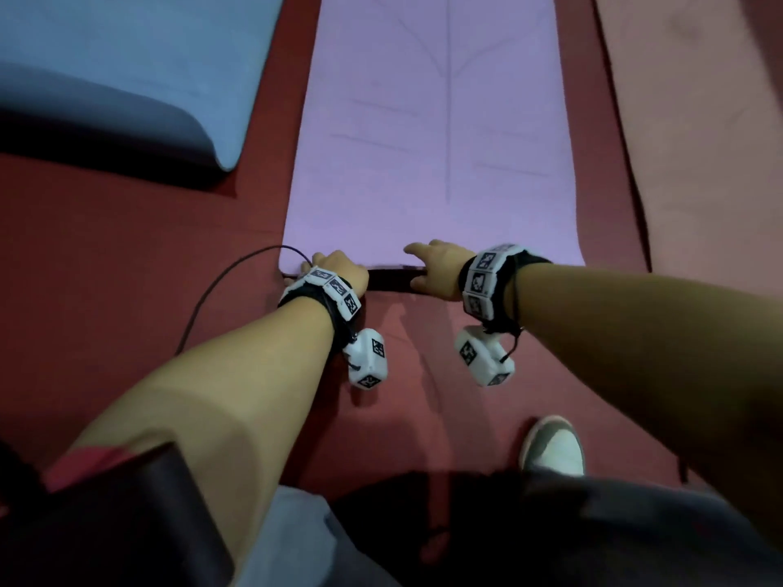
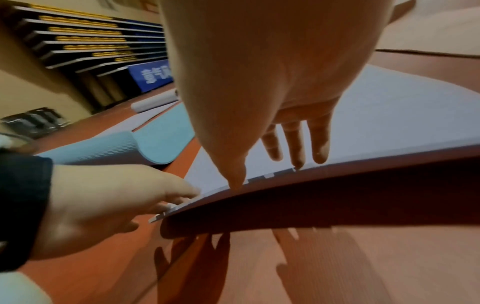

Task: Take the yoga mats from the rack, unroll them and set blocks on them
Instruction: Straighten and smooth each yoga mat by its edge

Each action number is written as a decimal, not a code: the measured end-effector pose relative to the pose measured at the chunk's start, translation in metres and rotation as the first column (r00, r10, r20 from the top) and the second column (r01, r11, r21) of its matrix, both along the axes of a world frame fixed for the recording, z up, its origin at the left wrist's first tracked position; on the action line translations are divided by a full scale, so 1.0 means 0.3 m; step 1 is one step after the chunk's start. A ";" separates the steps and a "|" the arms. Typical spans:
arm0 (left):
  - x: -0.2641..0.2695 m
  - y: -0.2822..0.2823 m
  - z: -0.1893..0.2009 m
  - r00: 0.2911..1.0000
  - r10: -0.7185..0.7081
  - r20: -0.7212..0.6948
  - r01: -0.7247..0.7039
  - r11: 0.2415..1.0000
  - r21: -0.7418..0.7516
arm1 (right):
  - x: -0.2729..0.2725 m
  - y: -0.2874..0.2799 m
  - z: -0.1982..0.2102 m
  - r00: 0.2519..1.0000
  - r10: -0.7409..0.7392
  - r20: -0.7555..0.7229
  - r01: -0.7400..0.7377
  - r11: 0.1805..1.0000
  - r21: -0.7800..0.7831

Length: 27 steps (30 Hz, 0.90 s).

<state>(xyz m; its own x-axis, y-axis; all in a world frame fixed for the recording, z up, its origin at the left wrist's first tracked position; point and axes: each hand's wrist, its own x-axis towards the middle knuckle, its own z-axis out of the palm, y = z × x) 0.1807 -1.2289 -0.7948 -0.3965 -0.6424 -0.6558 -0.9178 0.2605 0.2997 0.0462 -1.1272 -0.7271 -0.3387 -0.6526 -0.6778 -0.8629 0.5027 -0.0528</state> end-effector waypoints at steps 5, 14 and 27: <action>0.073 -0.066 -0.031 1.000 -0.006 -0.021 0.006 0.999 -0.041 | 0.008 -0.092 -0.122 0.997 -0.019 0.075 0.027 0.994 -0.102; 0.162 -0.038 -0.104 0.976 0.177 0.124 -0.152 0.971 -0.183 | -0.035 -0.150 -0.312 0.967 0.195 0.164 -0.170 0.973 -0.155; 0.049 0.044 -0.073 0.935 0.272 0.228 -0.225 0.951 -0.213 | -0.124 -0.127 -0.370 0.900 0.359 0.246 -0.310 0.925 -0.218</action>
